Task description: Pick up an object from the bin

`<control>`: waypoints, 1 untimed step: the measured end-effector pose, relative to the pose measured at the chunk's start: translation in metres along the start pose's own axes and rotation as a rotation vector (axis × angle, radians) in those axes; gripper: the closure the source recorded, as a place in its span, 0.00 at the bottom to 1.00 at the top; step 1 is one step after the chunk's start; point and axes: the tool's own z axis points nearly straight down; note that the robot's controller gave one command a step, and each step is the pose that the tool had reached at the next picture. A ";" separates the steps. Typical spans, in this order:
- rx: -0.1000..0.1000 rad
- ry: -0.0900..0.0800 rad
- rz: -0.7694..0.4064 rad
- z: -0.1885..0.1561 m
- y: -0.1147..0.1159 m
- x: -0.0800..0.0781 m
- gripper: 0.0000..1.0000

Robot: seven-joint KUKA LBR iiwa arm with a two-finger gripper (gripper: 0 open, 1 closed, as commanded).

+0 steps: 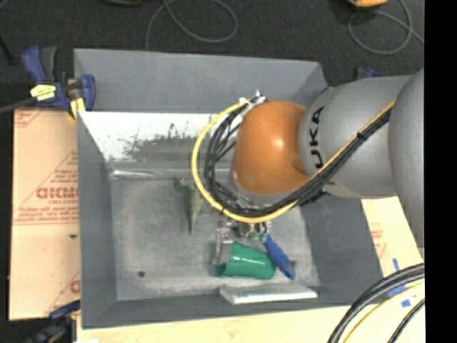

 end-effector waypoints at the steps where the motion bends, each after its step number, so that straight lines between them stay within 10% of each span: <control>1: -0.001 -0.008 0.005 -0.004 0.000 -0.002 1.00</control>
Offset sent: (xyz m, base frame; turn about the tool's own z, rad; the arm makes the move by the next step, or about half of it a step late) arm 0.0000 0.0000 0.0000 0.0000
